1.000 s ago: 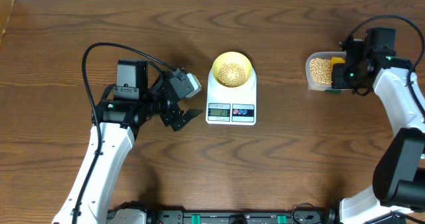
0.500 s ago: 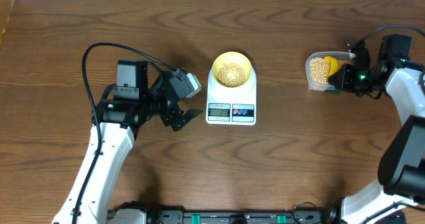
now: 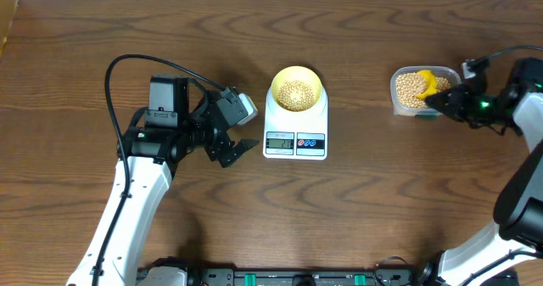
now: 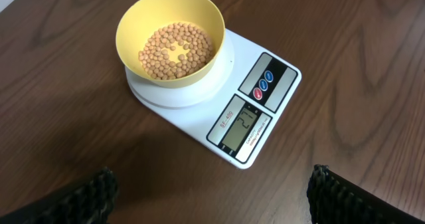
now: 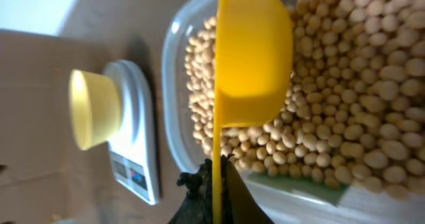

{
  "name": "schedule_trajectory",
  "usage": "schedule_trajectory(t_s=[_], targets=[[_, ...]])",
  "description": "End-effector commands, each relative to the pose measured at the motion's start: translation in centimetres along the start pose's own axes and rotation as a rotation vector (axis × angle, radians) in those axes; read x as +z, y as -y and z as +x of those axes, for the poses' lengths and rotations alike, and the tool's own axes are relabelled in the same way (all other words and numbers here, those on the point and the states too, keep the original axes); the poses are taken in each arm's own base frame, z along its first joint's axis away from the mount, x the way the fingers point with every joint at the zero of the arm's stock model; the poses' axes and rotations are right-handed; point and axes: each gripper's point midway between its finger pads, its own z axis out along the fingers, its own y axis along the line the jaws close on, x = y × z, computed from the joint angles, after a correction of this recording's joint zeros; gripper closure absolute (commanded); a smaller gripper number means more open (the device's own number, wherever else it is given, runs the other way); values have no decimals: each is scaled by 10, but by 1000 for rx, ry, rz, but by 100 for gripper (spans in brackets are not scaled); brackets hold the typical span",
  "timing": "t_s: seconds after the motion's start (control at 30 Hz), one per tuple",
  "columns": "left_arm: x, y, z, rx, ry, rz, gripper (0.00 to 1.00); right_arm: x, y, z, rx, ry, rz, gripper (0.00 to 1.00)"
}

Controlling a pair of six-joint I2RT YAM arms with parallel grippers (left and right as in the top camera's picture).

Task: Scoop item into bowl and weigh 50g on scale
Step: 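Dip the scoop into the soybeans again and lift it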

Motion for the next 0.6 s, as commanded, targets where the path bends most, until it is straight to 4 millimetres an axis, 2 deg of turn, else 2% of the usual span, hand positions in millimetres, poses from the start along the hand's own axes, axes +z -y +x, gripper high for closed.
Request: schedule_trajectory(t_s=[0.0,0.3,0.57], targets=[[-5,-7,-9,31,12,-23,7,-16,-11,-6,22,53,-152,99],[-5,-7,-9,31,12,-23,7,-47,-14,-11,31,136,-281,99],[-5,-7,-9,31,12,-23,7,-60,-38,-17,18,182,-443,99]])
